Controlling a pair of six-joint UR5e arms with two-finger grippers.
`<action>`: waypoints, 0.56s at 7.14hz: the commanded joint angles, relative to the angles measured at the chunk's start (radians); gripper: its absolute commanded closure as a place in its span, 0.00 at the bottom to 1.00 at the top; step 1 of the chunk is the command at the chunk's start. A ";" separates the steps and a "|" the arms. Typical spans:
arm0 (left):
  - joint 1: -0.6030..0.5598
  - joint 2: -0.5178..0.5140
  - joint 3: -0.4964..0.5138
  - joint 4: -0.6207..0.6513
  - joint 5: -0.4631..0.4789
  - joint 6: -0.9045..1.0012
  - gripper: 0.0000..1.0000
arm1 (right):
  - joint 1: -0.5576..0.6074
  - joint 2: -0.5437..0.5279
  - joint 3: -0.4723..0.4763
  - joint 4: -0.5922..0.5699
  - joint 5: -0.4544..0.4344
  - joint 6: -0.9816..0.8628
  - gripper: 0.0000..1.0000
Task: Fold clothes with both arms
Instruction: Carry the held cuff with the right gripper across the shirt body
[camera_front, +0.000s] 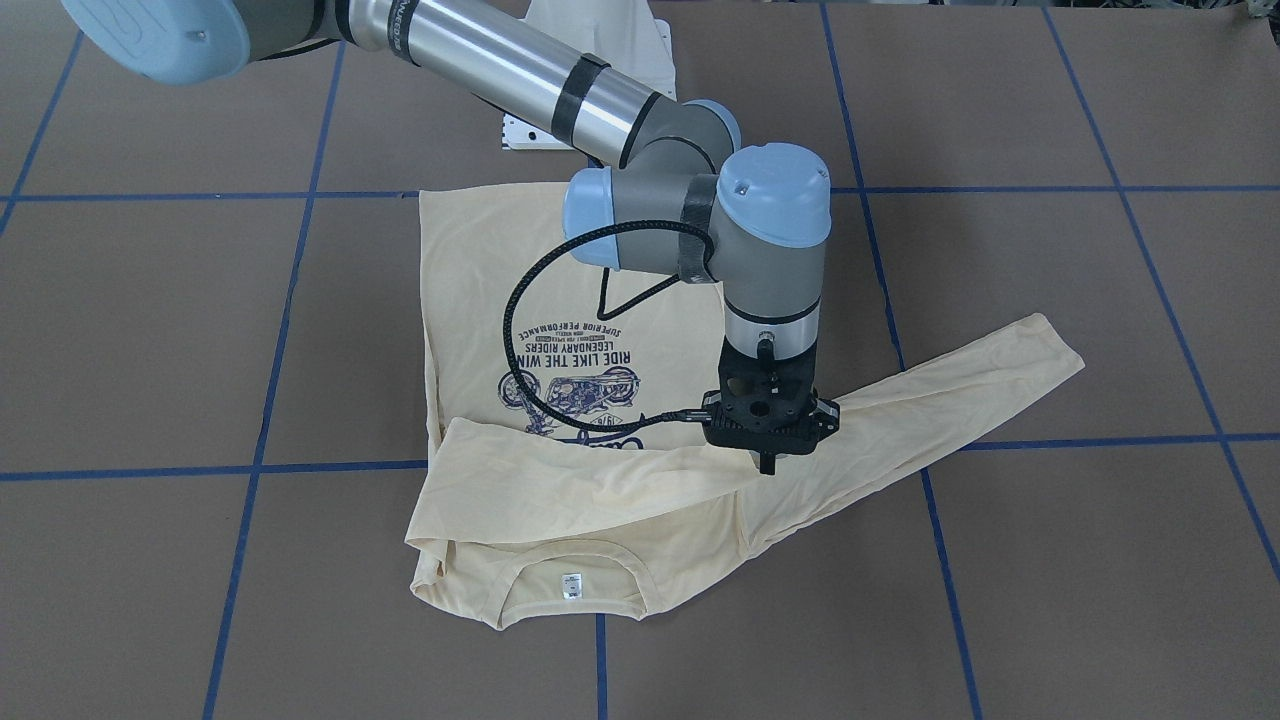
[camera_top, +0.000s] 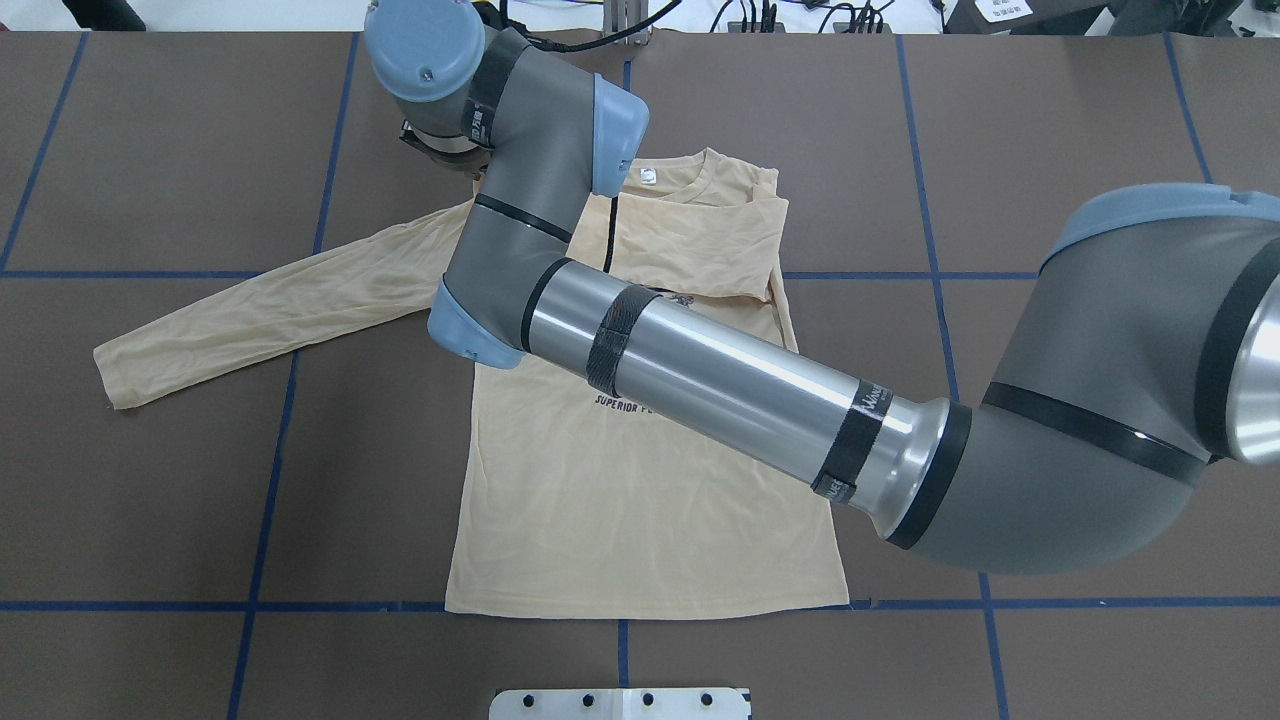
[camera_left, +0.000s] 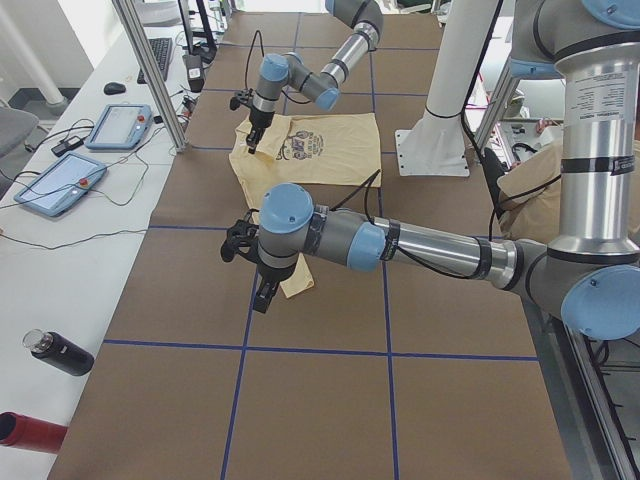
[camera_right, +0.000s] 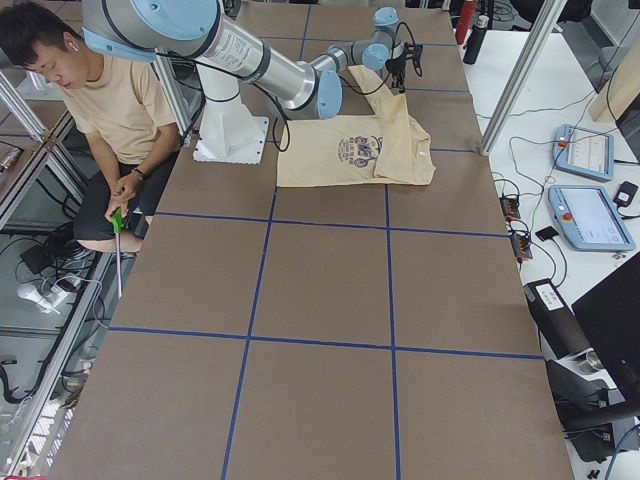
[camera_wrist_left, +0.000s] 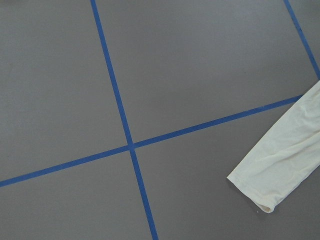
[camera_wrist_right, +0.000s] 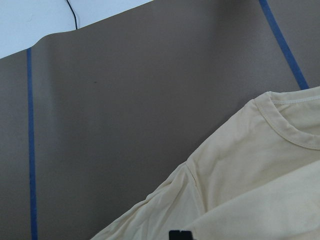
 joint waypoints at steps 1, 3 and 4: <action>0.000 0.000 -0.001 0.000 0.000 0.000 0.00 | -0.020 0.017 -0.015 0.018 -0.003 0.003 1.00; 0.002 0.000 -0.001 0.000 0.000 0.000 0.00 | -0.030 0.017 -0.029 0.047 -0.011 0.004 0.73; 0.000 -0.002 0.000 0.000 0.000 -0.002 0.00 | -0.030 0.019 -0.030 0.048 -0.013 0.009 0.10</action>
